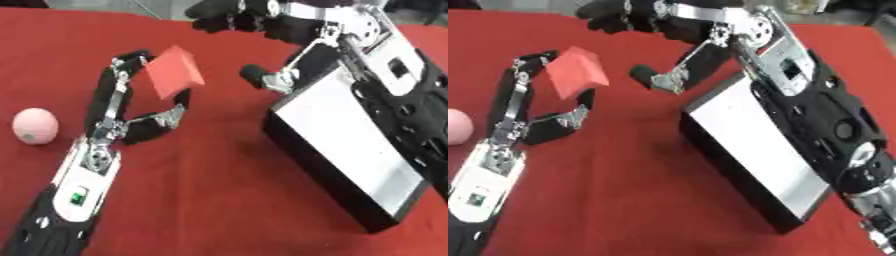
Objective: Pick up the objects with one hand, pass them to the other hand, and then place them into the box on the other side of the table.
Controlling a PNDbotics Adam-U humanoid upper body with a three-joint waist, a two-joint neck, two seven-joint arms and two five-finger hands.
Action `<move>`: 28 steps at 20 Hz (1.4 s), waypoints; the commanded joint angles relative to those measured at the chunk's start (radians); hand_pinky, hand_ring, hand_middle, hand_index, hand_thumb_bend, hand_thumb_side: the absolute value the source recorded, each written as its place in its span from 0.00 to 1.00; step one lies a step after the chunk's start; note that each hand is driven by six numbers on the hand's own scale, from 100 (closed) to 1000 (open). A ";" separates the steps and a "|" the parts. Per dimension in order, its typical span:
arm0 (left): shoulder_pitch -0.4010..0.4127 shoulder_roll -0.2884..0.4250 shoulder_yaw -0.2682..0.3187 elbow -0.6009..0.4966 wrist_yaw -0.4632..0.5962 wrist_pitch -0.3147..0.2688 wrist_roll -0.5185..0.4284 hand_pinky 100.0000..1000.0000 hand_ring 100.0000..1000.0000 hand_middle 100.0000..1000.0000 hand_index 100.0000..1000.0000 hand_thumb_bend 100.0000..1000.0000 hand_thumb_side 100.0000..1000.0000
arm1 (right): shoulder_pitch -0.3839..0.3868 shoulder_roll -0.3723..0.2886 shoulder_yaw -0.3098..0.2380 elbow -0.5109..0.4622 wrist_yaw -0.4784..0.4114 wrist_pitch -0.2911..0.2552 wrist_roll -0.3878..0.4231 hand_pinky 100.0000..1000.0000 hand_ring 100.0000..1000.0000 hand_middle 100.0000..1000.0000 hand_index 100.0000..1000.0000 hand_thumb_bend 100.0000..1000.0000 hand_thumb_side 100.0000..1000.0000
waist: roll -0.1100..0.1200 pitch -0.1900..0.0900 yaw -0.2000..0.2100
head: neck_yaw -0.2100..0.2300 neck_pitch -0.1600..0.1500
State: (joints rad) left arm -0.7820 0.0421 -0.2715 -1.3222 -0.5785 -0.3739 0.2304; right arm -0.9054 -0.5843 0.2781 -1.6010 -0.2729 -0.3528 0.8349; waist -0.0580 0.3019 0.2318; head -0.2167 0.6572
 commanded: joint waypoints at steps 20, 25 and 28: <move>-0.028 -0.011 -0.021 -0.054 0.021 -0.008 -0.009 0.87 0.55 0.36 0.51 0.00 0.19 | -0.015 0.001 0.002 0.042 0.080 -0.121 0.072 1.00 1.00 1.00 1.00 0.00 0.05 | -0.001 -0.015 0.004 | -0.014 -0.013; -0.028 -0.012 -0.027 -0.061 0.026 -0.009 -0.014 0.88 0.55 0.36 0.51 0.00 0.19 | -0.015 0.001 0.002 0.046 0.086 -0.124 0.072 1.00 1.00 1.00 1.00 0.00 0.05 | -0.001 -0.014 0.005 | -0.016 -0.014; -0.028 -0.014 -0.030 -0.064 0.031 -0.009 -0.017 0.88 0.55 0.36 0.51 0.00 0.19 | -0.014 0.002 0.003 0.049 0.091 -0.128 0.072 1.00 1.00 1.00 1.00 0.00 0.05 | -0.001 -0.014 0.005 | -0.016 -0.015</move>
State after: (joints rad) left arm -0.7911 0.0325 -0.2995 -1.3589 -0.5524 -0.3823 0.2165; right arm -0.9055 -0.5682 0.2862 -1.5466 -0.1870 -0.3781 0.8096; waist -0.0580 0.3019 0.2364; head -0.2313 0.6561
